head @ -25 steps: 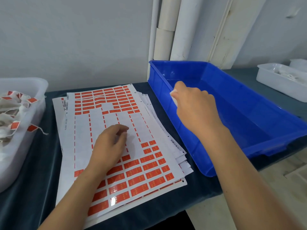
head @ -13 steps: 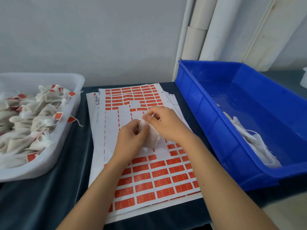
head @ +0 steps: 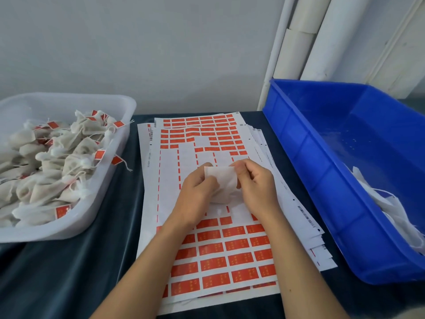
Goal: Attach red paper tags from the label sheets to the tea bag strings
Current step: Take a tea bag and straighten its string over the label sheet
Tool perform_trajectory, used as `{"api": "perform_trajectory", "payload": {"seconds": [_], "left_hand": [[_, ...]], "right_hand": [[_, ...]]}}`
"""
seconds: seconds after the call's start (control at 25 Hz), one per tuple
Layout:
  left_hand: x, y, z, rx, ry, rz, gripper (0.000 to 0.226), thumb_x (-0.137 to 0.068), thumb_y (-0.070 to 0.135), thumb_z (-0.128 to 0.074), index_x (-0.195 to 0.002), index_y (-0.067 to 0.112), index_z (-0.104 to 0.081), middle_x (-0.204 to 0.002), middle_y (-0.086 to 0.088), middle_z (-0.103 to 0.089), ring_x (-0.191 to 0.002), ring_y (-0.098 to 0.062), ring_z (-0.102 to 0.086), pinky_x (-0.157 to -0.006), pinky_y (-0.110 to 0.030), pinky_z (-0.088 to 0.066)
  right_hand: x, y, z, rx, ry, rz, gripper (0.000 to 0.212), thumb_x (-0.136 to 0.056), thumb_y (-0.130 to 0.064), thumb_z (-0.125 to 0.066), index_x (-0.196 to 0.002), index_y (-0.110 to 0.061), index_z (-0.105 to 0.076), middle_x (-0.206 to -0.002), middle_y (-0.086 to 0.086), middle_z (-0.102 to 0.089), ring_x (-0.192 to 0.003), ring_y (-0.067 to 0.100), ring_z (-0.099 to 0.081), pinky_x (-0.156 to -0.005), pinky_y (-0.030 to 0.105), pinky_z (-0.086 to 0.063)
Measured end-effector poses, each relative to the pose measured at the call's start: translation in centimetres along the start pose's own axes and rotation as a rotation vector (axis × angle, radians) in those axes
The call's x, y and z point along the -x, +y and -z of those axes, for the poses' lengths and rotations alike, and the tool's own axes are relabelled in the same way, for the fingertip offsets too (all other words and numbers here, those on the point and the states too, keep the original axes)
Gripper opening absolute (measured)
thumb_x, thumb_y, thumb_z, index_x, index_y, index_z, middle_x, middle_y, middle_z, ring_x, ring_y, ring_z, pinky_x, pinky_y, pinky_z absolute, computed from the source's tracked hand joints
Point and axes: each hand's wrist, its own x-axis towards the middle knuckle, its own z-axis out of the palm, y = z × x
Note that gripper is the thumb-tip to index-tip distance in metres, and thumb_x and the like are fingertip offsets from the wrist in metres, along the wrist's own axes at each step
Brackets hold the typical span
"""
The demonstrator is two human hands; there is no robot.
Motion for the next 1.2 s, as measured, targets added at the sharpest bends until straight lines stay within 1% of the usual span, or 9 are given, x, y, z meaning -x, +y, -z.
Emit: {"api": "perform_trajectory", "payload": {"seconds": [0.08, 0.2, 0.32, 0.52, 0.68, 0.84, 1.0, 1.08, 1.2], "left_hand": [[0.0, 0.1, 0.1, 0.033, -0.058, 0.012, 0.017, -0.084, 0.036, -0.052, -0.096, 0.025, -0.058, -0.095, 0.004, -0.066, -0.088, -0.017, -0.068, -0.069, -0.02, -0.055], [0.3, 0.4, 0.0, -0.105, -0.077, 0.013, 0.023, -0.084, 0.046, -0.06, -0.103, 0.035, -0.056, -0.099, 0.008, -0.067, -0.091, -0.019, -0.071, -0.068, -0.022, -0.059], [0.3, 0.3, -0.2, -0.245, -0.048, -0.016, 0.02, -0.09, 0.049, -0.067, -0.107, 0.044, -0.057, -0.098, 0.014, -0.069, -0.088, -0.009, -0.072, -0.067, -0.017, -0.059], [0.3, 0.1, -0.3, -0.408, -0.118, -0.043, 0.018, -0.1, 0.048, -0.061, -0.097, 0.032, -0.068, -0.082, 0.018, -0.068, -0.08, -0.003, -0.071, -0.064, -0.016, -0.055], [0.6, 0.3, -0.8, -0.439, -0.172, -0.048, 0.021, -0.103, 0.045, -0.056, -0.091, 0.031, -0.066, -0.081, 0.016, -0.067, -0.077, -0.007, -0.069, -0.068, -0.02, -0.054], [0.8, 0.6, -0.4, -0.366, -0.16, -0.038, 0.034, -0.096, 0.059, -0.046, -0.088, 0.033, -0.067, -0.085, 0.016, -0.067, -0.083, -0.008, -0.067, -0.074, -0.026, -0.057], [0.5, 0.6, -0.1, -0.314, -0.084, -0.056, 0.028, -0.105, 0.058, -0.045, -0.09, 0.044, -0.065, -0.091, 0.019, -0.069, -0.089, -0.003, -0.067, -0.074, -0.02, -0.051], [0.3, 0.7, -0.1, -0.287, -0.06, -0.087, 0.032, -0.103, 0.061, -0.044, -0.092, 0.043, -0.067, -0.095, 0.019, -0.07, -0.093, -0.002, -0.067, -0.075, -0.019, -0.049], [0.0, 0.5, -0.1, -0.255, -0.045, -0.169, 0.031, -0.106, 0.058, -0.045, -0.097, 0.04, -0.069, -0.097, 0.017, -0.071, -0.094, -0.009, -0.069, -0.073, -0.018, -0.054]], "right_hand": [[0.2, -0.1, -0.1, 0.017, 0.024, 0.017, 0.033, -0.099, -0.057, -0.045, -0.103, -0.035, -0.069, -0.097, -0.028, -0.069, -0.094, -0.006, -0.065, -0.071, 0.009, -0.055], [0.3, -0.1, -0.1, 0.121, 0.089, 0.096, 0.035, -0.1, -0.055, -0.044, -0.104, -0.034, -0.071, -0.091, -0.025, -0.069, -0.086, -0.001, -0.066, -0.071, 0.009, -0.053], [0.2, 0.4, -0.1, 0.242, 0.188, 0.167, 0.033, -0.103, -0.044, -0.047, -0.103, -0.024, -0.074, -0.093, -0.012, -0.07, -0.084, 0.007, -0.066, -0.074, 0.024, -0.058], [-0.3, 0.3, 1.0, 0.245, 0.457, 0.071, 0.028, -0.107, -0.033, -0.049, -0.098, -0.02, -0.072, -0.086, -0.005, -0.066, -0.078, 0.013, -0.063, -0.068, 0.038, -0.059], [-0.1, 0.2, 1.2, 0.19, 0.587, 0.053, 0.031, -0.108, -0.03, -0.045, -0.095, -0.018, -0.07, -0.082, -0.001, -0.066, -0.075, 0.016, -0.063, -0.067, 0.037, -0.057], [-0.4, -0.2, 1.1, 0.033, 0.437, -0.029, 0.03, -0.11, -0.034, -0.042, -0.092, -0.03, -0.066, -0.084, -0.005, -0.064, -0.082, 0.014, -0.063, -0.076, 0.041, -0.059], [-0.2, -0.2, 1.3, -0.051, 0.323, -0.065, 0.023, -0.108, -0.045, -0.041, -0.123, -0.049, -0.057, -0.118, -0.02, -0.059, -0.113, 0.005, -0.057, -0.092, 0.038, -0.056], [0.0, -0.3, 1.4, -0.073, 0.257, 0.032, 0.036, -0.103, -0.039, -0.048, -0.137, -0.053, -0.048, -0.128, -0.027, -0.053, -0.123, 0.0, -0.051, -0.095, 0.028, -0.049], [0.3, -0.3, 0.9, -0.064, 0.04, 0.183, 0.041, -0.102, -0.041, -0.053, -0.141, -0.05, -0.049, -0.141, -0.031, -0.05, -0.135, 0.001, -0.047, -0.104, 0.028, -0.047]]}}
